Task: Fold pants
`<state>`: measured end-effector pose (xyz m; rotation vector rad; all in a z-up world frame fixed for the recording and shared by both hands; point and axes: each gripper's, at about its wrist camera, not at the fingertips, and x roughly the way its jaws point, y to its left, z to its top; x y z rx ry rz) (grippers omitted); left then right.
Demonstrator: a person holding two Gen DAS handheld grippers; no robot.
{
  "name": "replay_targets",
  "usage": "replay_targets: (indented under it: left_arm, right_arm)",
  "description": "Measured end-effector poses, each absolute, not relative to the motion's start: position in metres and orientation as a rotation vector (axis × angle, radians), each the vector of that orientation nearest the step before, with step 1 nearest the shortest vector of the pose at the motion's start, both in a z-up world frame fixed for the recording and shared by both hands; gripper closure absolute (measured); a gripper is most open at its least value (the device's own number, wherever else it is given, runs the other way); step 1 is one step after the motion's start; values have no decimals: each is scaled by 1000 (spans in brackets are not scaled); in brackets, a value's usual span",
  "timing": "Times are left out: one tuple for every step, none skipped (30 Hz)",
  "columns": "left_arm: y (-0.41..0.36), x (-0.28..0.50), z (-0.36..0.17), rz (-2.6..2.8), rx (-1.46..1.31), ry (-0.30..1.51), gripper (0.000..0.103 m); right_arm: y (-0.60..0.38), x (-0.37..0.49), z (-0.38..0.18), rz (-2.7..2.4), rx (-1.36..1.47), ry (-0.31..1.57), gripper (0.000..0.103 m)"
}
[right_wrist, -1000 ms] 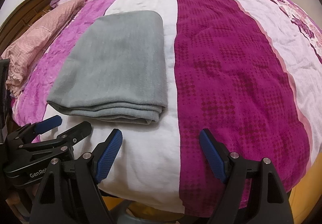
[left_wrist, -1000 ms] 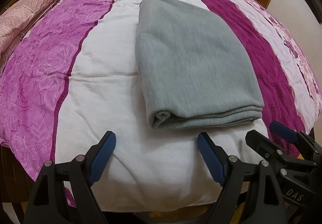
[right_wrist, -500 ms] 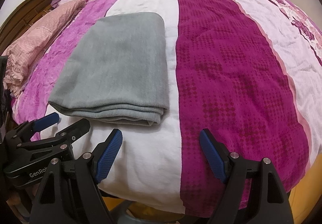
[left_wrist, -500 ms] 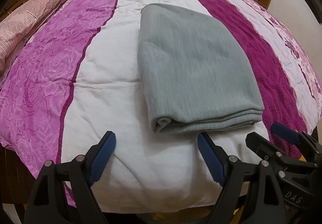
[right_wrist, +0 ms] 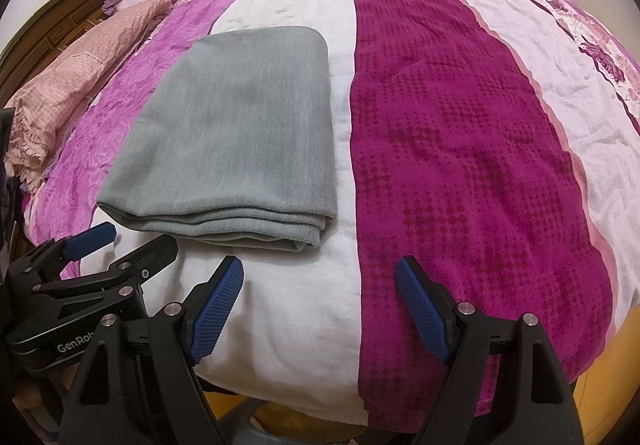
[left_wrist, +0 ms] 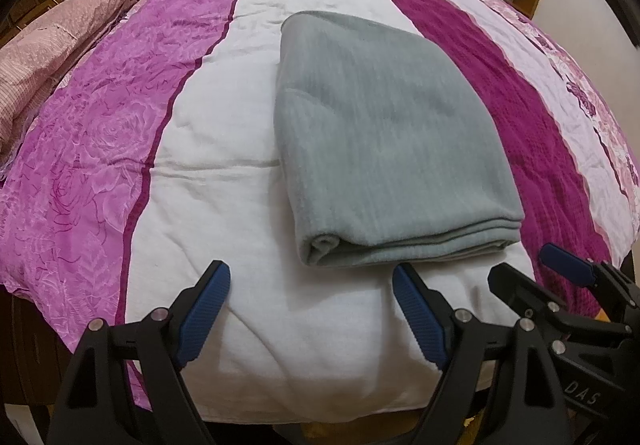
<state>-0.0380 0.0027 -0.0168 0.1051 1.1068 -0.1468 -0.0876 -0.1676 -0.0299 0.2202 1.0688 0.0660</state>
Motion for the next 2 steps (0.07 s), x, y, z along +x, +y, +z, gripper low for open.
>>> replay_targets:
  left_arm:
    - [3,-38,-17,-146,104,1107,16]
    - [3,-38,-17,-144,101,1109,16]
  right_arm:
    - [-167,-87,-29,66,220,1068,29]
    - [-167,-87,-30,66,219,1068,29]
